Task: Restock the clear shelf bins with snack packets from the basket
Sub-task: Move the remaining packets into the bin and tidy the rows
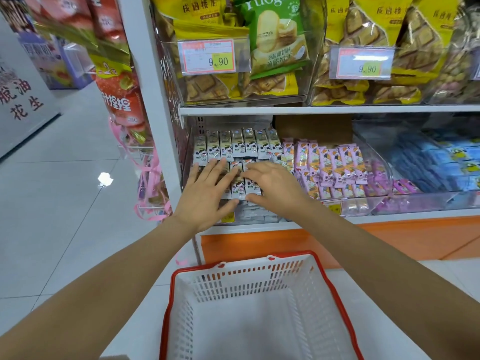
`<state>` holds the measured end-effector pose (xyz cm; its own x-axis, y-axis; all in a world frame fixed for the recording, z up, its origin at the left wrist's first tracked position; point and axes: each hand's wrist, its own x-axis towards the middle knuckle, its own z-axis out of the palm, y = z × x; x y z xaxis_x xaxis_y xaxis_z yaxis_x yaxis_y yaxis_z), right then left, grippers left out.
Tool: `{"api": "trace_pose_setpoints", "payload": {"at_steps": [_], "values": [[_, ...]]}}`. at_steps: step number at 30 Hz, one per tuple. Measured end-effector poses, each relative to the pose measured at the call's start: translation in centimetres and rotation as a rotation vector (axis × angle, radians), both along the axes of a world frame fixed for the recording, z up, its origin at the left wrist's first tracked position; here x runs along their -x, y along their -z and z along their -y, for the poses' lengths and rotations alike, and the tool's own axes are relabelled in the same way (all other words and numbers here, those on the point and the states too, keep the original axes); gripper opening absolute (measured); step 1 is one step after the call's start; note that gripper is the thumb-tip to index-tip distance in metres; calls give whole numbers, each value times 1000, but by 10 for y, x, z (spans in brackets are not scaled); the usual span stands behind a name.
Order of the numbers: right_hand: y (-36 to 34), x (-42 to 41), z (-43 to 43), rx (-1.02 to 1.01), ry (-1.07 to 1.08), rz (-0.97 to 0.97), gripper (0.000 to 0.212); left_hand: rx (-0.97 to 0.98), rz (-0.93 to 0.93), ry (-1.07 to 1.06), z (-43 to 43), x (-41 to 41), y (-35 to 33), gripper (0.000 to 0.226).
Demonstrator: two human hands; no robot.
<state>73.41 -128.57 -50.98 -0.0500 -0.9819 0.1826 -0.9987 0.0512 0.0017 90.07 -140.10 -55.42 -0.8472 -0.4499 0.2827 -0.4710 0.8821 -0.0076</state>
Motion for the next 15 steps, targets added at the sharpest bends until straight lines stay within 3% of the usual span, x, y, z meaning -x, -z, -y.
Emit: {"api": "trace_pose_setpoints", "payload": {"at_steps": [5, 11, 15], "values": [[-1, 7, -7, -33, 21, -43, 56, -74, 112, -76, -2, 14, 1, 88], [-12, 8, 3, 5, 41, -2, 57, 11, -80, -123, 3, 7, -7, 78], [-21, 14, 22, -9, 57, 17, 56, -82, -3, -250, 6, 9, -16, 97]]}}
